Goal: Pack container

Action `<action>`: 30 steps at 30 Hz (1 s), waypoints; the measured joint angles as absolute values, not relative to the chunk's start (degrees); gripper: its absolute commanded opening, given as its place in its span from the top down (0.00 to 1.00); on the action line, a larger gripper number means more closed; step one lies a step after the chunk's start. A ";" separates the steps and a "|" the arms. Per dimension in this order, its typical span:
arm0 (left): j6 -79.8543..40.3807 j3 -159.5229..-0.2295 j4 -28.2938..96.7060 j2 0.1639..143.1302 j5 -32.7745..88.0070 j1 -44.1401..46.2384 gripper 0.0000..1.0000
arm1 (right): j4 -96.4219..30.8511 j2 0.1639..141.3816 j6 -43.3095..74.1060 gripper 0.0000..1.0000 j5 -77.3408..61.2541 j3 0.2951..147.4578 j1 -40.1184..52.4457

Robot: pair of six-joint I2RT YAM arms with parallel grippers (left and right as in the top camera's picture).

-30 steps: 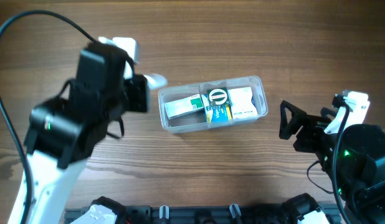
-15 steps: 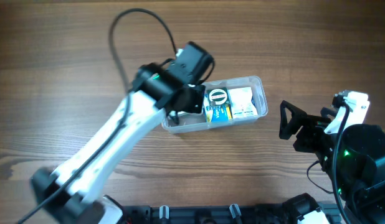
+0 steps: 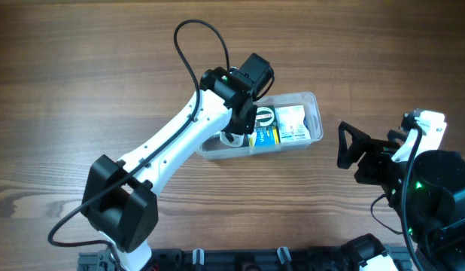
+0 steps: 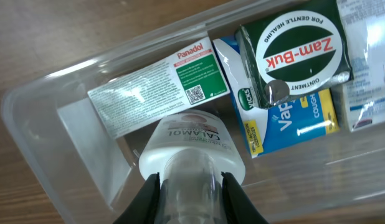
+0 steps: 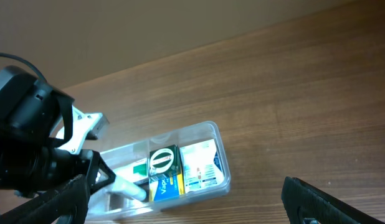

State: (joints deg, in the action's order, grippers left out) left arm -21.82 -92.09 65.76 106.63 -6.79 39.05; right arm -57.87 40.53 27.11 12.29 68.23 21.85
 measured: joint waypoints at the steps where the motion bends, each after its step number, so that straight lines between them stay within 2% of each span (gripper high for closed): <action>1: -21.82 -92.09 65.36 106.63 -7.62 39.05 0.76 | -57.87 40.53 27.11 0.00 12.29 68.25 21.85; 3: -21.76 -92.09 64.97 106.63 -8.73 39.05 0.48 | -57.87 40.53 27.11 0.00 12.29 68.23 21.85; 4: -21.28 -92.09 64.90 106.63 -9.58 39.05 0.39 | -57.84 40.53 27.11 0.00 12.29 68.25 21.85; 6: -21.39 -92.09 64.93 106.63 -9.98 39.05 0.27 | -57.84 40.53 27.11 0.00 12.29 68.23 21.85; 16: -21.56 -92.09 67.92 102.19 -9.98 39.00 0.20 | -57.87 40.53 27.11 0.00 12.29 68.23 21.85; 20: -22.35 -92.09 73.30 89.49 -14.55 38.11 0.14 | -57.89 40.53 27.11 0.00 12.29 68.25 21.85; 24: -27.57 -92.12 78.91 72.42 -22.92 33.47 0.09 | -57.87 40.53 27.11 0.00 12.29 68.23 21.85; 28: -30.81 -90.87 79.75 58.00 -28.93 30.41 0.06 | -57.87 40.53 27.11 0.00 12.29 68.23 21.85; 30: -31.44 -87.85 79.68 50.59 -30.52 30.02 0.00 | -57.89 40.53 27.11 0.00 12.29 68.25 21.85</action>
